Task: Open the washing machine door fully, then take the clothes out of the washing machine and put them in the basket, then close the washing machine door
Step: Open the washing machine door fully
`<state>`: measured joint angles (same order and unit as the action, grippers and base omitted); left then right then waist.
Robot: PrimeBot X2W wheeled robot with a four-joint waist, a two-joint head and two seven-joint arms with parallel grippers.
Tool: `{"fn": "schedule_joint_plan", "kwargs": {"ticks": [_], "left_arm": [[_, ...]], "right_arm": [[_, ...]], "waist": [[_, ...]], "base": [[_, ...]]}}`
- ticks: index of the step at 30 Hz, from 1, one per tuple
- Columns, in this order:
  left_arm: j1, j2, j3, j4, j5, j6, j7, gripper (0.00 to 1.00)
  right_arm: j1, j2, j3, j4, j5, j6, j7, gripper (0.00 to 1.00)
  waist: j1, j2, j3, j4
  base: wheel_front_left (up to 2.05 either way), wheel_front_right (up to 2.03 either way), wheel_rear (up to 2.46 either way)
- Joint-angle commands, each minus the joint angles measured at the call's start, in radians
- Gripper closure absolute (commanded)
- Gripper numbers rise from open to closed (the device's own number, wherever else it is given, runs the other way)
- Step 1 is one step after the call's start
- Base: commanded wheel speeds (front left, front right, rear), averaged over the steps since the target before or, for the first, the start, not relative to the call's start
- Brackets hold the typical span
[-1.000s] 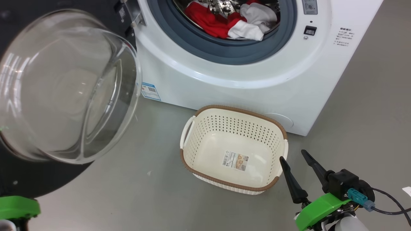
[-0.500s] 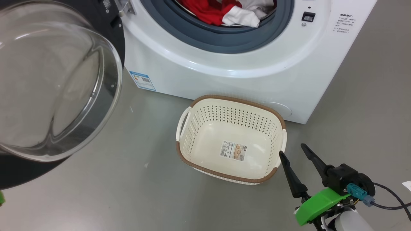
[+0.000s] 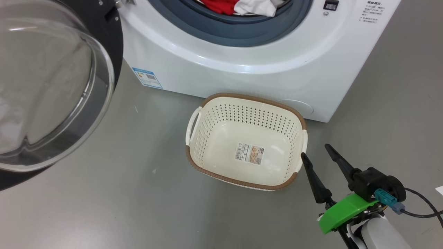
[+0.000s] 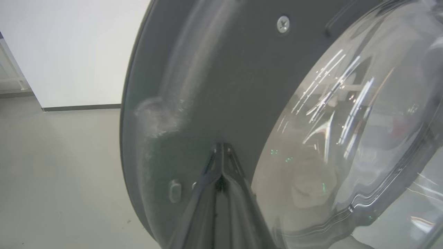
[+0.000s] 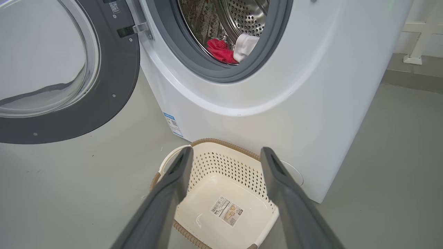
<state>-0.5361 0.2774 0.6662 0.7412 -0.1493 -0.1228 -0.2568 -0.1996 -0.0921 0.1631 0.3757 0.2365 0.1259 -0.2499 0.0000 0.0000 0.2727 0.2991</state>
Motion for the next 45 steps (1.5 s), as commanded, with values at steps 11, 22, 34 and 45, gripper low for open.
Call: {"fn": "schedule_joint_plan", "kwargs": {"ticks": [11,22,34,45], "left_arm": [[-0.015,0.09,0.049,0.01,0.019,-0.006,-0.005,1.0],[0.112,0.019,-0.027,-0.094,-0.031,-0.008,-0.005,0.91],[0.322,-0.082,-0.189,-0.298,-0.089,-0.008,-0.005,0.0],[0.498,-0.108,-0.417,-0.494,-0.163,-0.008,-0.005,0.0]], "right_arm": [[-0.02,0.004,0.016,-0.019,-0.007,0.005,-0.012,0.0],[0.015,0.008,0.019,-0.016,0.01,0.005,-0.012,0.0],[0.073,0.011,0.013,-0.032,0.036,0.005,-0.012,0.0],[0.124,0.013,-0.032,-0.051,0.043,0.005,-0.012,0.0]], "waist": [[0.0,0.0,-0.019,-0.008],[0.0,0.0,-0.104,-0.013],[0.0,0.0,-0.186,-0.046],[0.0,0.0,-0.218,-0.132]], "base": [[0.0,0.0,0.0],[0.0,0.0,0.0],[0.0,0.0,0.0],[0.0,0.0,0.0]]}}
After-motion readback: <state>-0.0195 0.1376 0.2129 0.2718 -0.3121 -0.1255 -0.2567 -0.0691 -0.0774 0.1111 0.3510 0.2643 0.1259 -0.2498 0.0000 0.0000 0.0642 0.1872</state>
